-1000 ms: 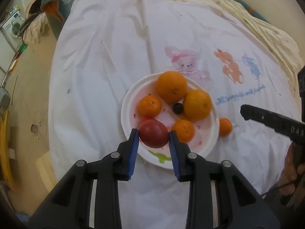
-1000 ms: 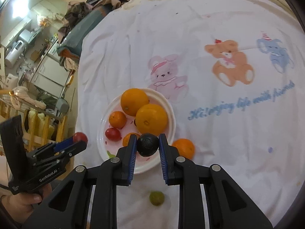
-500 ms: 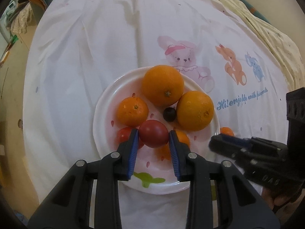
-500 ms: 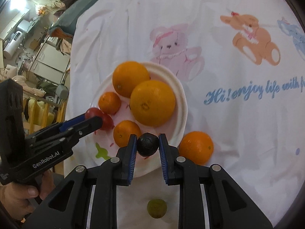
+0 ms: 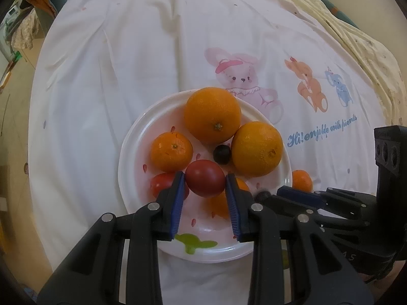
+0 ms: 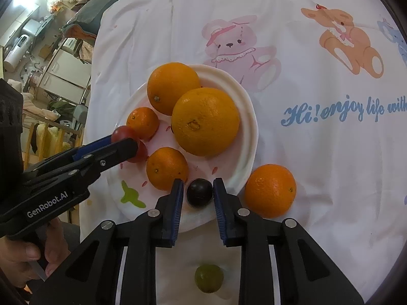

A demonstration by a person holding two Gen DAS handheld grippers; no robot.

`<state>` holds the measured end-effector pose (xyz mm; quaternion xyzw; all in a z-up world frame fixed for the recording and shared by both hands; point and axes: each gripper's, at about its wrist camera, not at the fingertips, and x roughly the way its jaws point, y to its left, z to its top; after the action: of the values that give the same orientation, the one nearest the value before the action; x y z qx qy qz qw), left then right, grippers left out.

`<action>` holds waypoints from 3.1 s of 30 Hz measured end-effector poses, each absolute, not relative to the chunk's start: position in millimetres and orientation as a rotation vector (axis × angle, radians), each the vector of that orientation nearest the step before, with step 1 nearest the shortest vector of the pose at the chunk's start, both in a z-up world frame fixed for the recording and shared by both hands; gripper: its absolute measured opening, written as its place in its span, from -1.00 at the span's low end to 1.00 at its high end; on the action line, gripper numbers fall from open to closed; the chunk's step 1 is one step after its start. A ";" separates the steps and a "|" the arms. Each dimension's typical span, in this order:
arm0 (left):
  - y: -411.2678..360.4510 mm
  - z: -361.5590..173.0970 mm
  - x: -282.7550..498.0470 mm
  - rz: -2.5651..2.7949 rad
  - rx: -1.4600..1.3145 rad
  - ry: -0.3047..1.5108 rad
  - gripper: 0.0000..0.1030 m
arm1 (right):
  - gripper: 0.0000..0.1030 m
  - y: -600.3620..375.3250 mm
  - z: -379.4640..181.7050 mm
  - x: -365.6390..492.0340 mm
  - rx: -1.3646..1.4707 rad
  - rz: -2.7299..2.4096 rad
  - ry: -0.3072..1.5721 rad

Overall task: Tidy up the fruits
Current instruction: 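Lower the cherry tomato and grape onto the plate and open both tools, then grasp the green round fruit with the left tool, then grasp the last mandarin with the right tool while the left tool holds the green fruit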

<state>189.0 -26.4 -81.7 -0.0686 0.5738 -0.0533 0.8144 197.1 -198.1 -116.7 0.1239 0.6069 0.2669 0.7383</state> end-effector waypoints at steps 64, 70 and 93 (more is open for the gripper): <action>-145.4 -124.8 88.4 -0.393 0.062 1.257 -0.39 | 0.24 -320.9 -63.4 177.5 0.398 0.277 1.229; -141.1 -126.0 86.9 -0.402 0.068 1.263 -0.43 | 0.24 -316.4 -65.1 178.0 0.391 0.286 1.230; -11.1 -22.7 116.9 -0.188 -0.126 1.150 -0.45 | -0.03 -268.3 -136.2 204.3 0.501 0.359 1.407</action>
<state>116.9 -11.1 -22.7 -0.0593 0.5425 -0.0889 0.8332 204.3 -268.3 -136.2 0.2265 0.6365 0.1623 0.7192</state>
